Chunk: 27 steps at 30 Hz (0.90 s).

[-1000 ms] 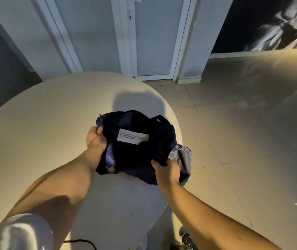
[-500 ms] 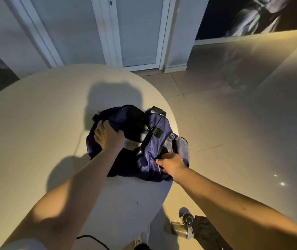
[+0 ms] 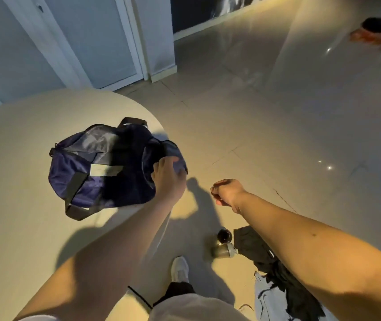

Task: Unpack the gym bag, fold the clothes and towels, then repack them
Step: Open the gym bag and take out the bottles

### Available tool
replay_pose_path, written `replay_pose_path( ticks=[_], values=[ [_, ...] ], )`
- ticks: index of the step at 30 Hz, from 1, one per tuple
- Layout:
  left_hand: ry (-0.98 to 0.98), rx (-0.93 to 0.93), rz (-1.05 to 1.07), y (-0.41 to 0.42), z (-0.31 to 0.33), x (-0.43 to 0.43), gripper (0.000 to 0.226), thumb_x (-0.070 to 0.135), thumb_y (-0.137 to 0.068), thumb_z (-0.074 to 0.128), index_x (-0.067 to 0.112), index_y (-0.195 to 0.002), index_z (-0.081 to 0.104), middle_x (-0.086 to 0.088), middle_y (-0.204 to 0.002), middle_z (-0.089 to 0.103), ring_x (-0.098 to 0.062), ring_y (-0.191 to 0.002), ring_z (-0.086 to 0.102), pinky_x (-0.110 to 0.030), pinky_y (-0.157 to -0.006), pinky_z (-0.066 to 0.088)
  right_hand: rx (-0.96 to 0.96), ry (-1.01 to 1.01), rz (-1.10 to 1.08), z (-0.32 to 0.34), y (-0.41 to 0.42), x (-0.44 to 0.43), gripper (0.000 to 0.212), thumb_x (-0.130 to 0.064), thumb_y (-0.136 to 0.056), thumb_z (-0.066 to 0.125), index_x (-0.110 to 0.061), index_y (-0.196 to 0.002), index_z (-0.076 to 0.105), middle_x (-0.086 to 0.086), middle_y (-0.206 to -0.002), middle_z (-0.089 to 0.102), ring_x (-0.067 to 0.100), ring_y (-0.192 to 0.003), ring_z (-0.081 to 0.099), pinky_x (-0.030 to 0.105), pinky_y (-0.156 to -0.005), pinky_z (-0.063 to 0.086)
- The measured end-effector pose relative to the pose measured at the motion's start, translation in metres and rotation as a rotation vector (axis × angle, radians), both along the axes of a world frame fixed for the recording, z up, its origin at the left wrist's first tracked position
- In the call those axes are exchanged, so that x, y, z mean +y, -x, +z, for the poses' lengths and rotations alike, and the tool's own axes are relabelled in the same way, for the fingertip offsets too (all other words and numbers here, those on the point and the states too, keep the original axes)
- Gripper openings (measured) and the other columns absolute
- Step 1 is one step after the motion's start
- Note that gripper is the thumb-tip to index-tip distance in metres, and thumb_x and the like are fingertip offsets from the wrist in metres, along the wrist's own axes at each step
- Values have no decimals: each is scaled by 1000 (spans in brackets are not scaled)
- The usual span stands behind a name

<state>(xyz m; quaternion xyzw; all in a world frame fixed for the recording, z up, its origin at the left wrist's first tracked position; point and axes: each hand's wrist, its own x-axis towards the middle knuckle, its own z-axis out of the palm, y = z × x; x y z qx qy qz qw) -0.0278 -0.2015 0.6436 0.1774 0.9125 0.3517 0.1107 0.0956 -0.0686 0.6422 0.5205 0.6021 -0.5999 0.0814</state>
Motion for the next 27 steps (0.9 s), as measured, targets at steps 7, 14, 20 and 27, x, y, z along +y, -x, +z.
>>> replay_pose_path(
  ticks=[7,14,20,27],
  values=[
    [240,-128,-256,-155,-90,52,32,20,-95,59,16,-127,62,-5,-133,58,-28,-126,46,-37,-102,33,-132,40,-84,-94,-163,48,9,-4,-88,67,-7,-80,64,16,-73,62,26,-58,57,35,-58,50],
    [490,-309,-305,-241,-263,71,32,21,-96,57,19,-128,61,-3,-132,61,-25,-126,49,-36,-102,36,-269,66,-141,-258,-266,61,13,-18,-84,72,-14,-96,74,15,-86,71,30,-82,69,47,-81,61],
    [549,-362,-368,-250,-453,80,37,15,-93,58,14,-130,58,-7,-129,60,-27,-121,51,-36,-101,40,-308,79,-170,-427,-284,46,21,-14,-93,64,-4,-110,67,16,-90,68,25,-76,61,36,-70,53],
    [545,-291,-513,-223,-632,90,62,23,-88,68,15,-142,39,-5,-141,38,-26,-130,40,-43,-101,45,-302,39,-106,-622,-264,31,37,-20,-96,60,-8,-131,56,13,-121,64,28,-107,62,33,-86,50]
  ],
)
